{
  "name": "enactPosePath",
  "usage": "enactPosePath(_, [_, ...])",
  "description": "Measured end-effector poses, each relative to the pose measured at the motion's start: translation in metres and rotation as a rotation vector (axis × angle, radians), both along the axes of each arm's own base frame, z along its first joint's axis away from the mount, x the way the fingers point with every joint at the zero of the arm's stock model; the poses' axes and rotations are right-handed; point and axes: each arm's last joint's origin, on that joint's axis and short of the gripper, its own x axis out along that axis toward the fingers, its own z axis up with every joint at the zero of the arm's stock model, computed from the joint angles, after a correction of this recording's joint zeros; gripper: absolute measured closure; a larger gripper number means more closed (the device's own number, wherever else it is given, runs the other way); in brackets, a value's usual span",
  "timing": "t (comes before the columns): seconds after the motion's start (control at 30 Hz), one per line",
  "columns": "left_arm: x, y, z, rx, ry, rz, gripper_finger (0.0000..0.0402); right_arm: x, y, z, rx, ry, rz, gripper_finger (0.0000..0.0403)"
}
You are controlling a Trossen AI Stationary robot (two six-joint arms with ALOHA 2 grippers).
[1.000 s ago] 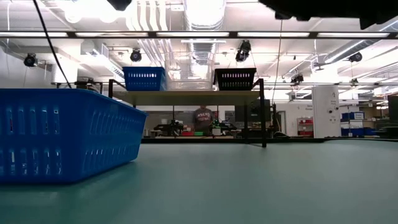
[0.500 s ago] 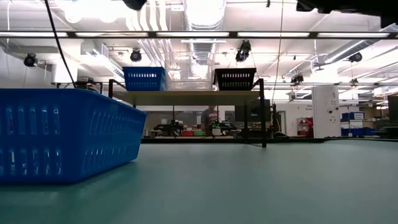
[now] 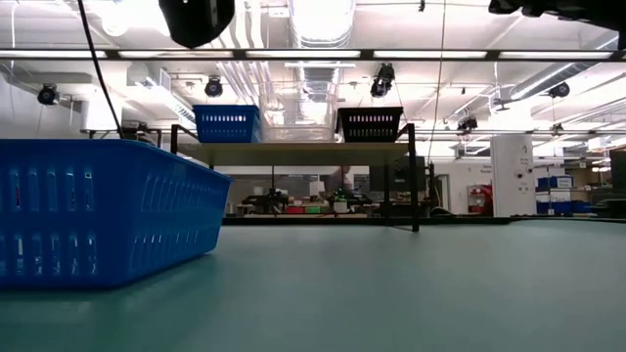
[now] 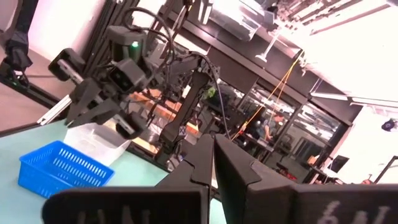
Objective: Stack baskets on shelf by color
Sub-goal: Stack the blue bin on the blue bins on the shelf
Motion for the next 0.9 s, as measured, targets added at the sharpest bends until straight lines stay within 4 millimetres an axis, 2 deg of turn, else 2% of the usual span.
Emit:
enactPosePath(0.33, [0.0,-0.025,0.013,-0.086,0.355,-0.111,0.0402,0.002,0.0,-0.002,0.006,0.025,0.001,0.0394])
enactPosePath(0.67, [0.005,-0.046,-0.001,-0.167,0.823,-0.257,0.0402,0.002,0.0,-0.002,0.012,0.028,-0.002,0.0394])
enactPosePath(0.9, [0.003,-0.053,-0.009,-0.126,0.903,-0.379,0.0402,0.002,0.0,-0.003,0.025,0.036,-0.001,0.0394])
